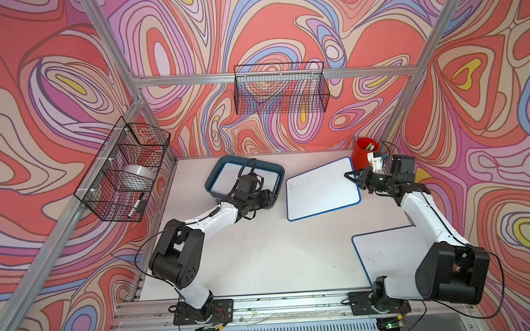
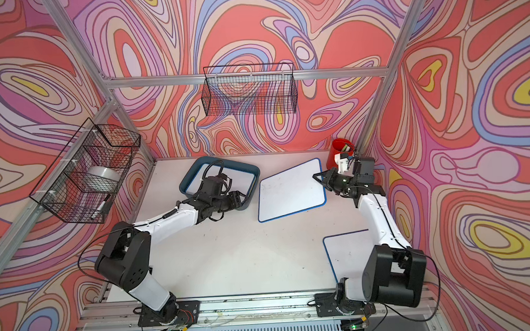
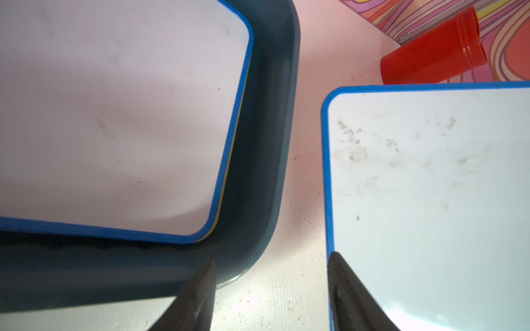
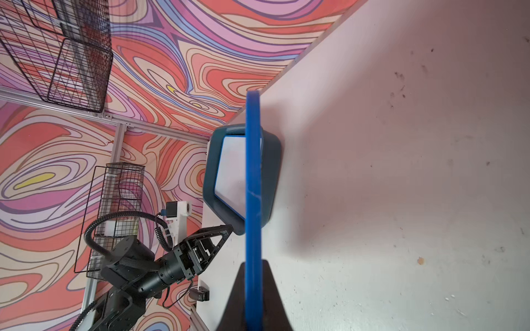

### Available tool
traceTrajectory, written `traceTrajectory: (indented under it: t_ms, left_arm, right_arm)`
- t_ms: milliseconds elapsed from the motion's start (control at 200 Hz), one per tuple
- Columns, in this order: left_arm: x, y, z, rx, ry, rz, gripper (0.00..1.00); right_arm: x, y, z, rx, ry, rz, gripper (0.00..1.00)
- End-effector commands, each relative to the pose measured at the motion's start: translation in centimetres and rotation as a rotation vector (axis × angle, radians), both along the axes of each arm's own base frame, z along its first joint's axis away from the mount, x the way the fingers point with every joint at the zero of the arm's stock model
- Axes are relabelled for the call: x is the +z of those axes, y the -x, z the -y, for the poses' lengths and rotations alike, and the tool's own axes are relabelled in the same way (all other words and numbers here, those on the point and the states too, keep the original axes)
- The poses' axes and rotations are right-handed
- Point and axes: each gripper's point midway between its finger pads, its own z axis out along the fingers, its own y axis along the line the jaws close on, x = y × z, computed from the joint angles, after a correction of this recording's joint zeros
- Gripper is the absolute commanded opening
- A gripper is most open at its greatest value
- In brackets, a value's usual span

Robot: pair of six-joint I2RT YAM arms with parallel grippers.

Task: Put the whiteboard into the storage box
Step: Pick up the whiteboard at the center of the board, then place the whiteboard in the storage box.

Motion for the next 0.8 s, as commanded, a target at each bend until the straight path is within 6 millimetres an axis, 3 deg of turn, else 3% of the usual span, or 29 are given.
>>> traceTrajectory:
  t_ms: [0,210,366,796]
  left_arm:
    - [-0.2,0.5,-2.1,0.038,-0.035,-0.002,0.58]
    - [-0.6,0.6,-4.9,0.105,-0.049,-0.001,0.59]
    - [-0.9,0.5,-5.9,0.132,-0.034,-0.015,0.58]
    - [-0.9,1.4,-7.9,0.197,-0.056,-0.013,0.58]
  right_arm:
    - [3.4,-0.1,-0.7,0.039,-0.063,0.108,0.00]
    - [4.0,-0.7,-0.9,0.029,-0.103,0.136,0.00]
    - [3.7,-1.5,-1.6,0.010,-0.109,0.148,0.00]
    - [1.8,-5.5,-8.1,0.027,-0.100,0.173,0.00]
